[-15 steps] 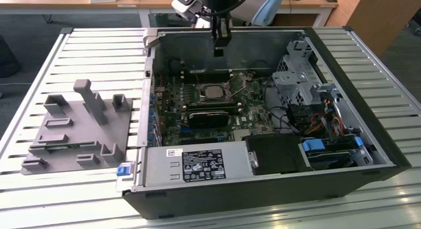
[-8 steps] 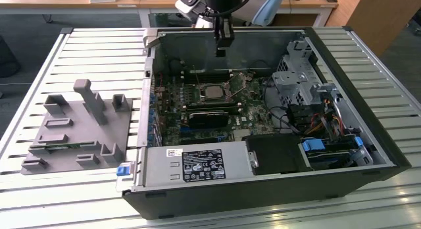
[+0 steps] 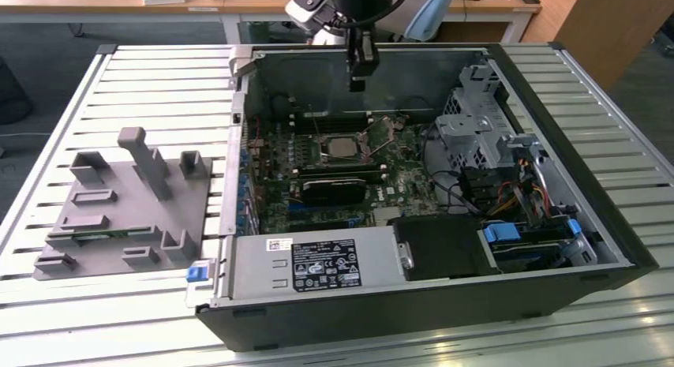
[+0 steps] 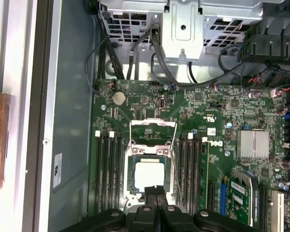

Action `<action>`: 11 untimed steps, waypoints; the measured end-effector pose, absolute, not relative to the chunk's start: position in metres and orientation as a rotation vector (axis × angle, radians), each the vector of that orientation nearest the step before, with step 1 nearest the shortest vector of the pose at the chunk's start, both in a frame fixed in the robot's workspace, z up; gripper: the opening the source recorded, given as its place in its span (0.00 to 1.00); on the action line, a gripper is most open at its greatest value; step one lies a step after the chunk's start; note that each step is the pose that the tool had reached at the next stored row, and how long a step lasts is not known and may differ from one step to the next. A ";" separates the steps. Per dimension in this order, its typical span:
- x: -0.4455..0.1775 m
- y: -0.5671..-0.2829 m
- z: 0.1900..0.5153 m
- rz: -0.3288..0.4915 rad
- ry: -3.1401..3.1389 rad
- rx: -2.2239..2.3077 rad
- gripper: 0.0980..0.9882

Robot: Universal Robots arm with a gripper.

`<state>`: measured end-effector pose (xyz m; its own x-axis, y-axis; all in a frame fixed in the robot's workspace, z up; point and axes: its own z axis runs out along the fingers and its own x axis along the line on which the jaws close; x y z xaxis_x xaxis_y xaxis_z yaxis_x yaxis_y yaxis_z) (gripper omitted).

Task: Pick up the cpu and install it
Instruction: 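Close the cpu cover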

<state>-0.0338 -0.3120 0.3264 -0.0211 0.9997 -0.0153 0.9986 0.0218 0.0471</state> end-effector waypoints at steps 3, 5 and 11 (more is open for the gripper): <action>-0.033 -0.312 0.326 0.035 2.214 2.167 0.01; -0.032 -0.312 0.326 0.035 2.214 2.167 0.01; -0.030 -0.312 0.324 0.035 2.214 2.167 0.01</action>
